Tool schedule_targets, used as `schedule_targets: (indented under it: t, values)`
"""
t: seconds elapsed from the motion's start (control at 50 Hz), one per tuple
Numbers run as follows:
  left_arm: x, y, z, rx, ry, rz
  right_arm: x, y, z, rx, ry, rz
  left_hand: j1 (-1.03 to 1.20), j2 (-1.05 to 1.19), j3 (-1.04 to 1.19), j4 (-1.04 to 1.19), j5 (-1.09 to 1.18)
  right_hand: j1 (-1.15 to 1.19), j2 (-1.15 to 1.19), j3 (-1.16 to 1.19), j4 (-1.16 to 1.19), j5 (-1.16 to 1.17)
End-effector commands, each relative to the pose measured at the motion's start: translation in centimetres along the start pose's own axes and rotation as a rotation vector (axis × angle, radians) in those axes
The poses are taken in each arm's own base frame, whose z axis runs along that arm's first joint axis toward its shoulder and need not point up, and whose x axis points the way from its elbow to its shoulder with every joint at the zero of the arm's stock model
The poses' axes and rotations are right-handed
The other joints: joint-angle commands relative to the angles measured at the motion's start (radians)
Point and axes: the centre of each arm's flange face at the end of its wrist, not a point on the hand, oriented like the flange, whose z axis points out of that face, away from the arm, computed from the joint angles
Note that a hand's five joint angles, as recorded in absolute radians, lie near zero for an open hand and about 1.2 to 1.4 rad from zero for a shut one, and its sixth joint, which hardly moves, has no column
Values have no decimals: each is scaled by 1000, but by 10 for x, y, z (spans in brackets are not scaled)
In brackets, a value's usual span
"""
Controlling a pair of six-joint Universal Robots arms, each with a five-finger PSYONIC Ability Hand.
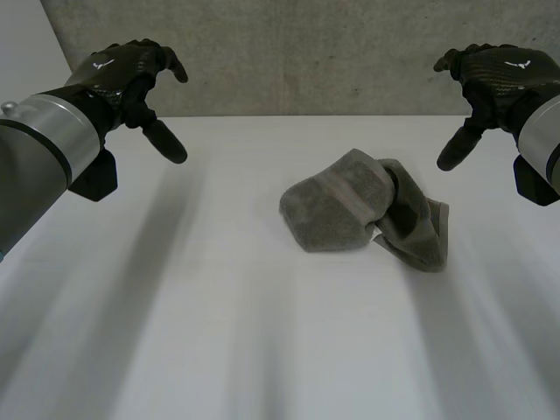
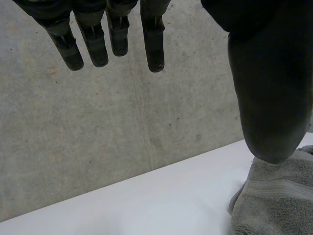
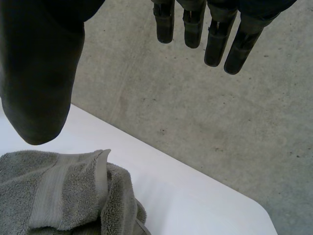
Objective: Fold the towel.
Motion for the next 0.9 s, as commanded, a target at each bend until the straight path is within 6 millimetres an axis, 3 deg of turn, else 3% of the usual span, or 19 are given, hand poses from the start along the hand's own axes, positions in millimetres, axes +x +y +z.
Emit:
schedule_targets:
  t: [0.02,0.08,0.22,0.26,0.38,0.42,0.52,0.54,0.56,0.6,0.64,0.66,0.68,0.72,0.78,0.8,0.82,0.84,0.9]
  values:
    - [0,0,0,9,4,-2,0,1,4,16,-9,-2,-57,-45,-56,-60,-42,-30,-64,-43,-66,-55]
    - [0,-1,2,24,7,1,-5,5,15,40,-33,-17,-60,-48,-59,-63,-45,-30,-64,-43,-66,-55]
    - [-2,-1,8,57,9,8,-21,50,70,-7,-137,-78,-60,-48,-59,-63,-45,-30,-64,-43,-66,-55]
    - [-4,2,12,61,6,13,-38,78,106,-31,-168,-89,-60,-48,-59,-63,-45,-30,-64,-43,-66,-55]
    - [-5,13,20,35,3,14,-59,120,148,-48,-174,-125,-60,-48,-59,-63,-45,-30,-64,-43,-66,-55]
    - [-6,19,23,23,2,14,-63,150,170,-61,-142,-167,-60,-48,-59,-63,-45,-30,-64,-43,-66,-55]
    - [-8,25,27,11,-2,13,-74,172,181,-58,-155,-240,-60,-48,-59,-63,-45,94,60,80,57,68]
    - [-8,25,27,11,-2,13,-79,174,179,-58,-169,-254,-60,-48,-59,-63,-45,366,331,352,329,340]
    - [-8,25,28,14,-2,13,-79,174,179,-58,-169,-254,-60,-48,-59,-63,-45,368,334,354,332,343]
    - [-9,25,30,23,-4,16,-95,162,170,-36,-207,-255,-60,-48,-59,-63,-45,1073,1038,1059,1036,1047]
    - [-11,24,30,27,-8,16,-104,145,161,-9,-230,-246,-60,-48,-59,-63,-45,1191,1157,1177,1154,1166]
    - [-11,24,30,27,-8,16,-112,125,148,16,-262,-218,-60,-48,-59,-63,-45,1192,1158,1178,1156,1167]
    - [-13,24,31,29,-13,16,-112,125,148,16,-262,-218,-60,-48,-59,-63,-45,1192,1158,1178,1156,1167]
    - [-14,24,32,31,-17,16,-123,94,115,41,-341,-152,-60,-48,-59,-63,-45,1192,1158,1178,1156,1167]
    - [-15,23,32,35,-18,15,-130,83,95,49,-390,-132,-60,-48,-59,-63,-45,1192,1158,1178,1156,1167]
    - [-15,22,32,37,-18,16,-140,78,74,49,-440,-121,-60,-48,-59,-63,-45,1192,1158,1178,1156,1167]
    - [-15,22,32,37,-18,16,-151,84,56,30,-485,-121,-60,-48,-59,-63,-45,1192,1158,1178,1156,1167]
    - [-15,22,32,37,-18,16,-151,84,56,30,-486,-121,-60,-48,-59,-63,-45,1192,1158,1178,1156,1167]
    - [-22,19,33,45,-36,17,-186,121,-4,-64,-616,-151,-60,-48,-59,-63,-45,1192,1158,1178,1156,1167]
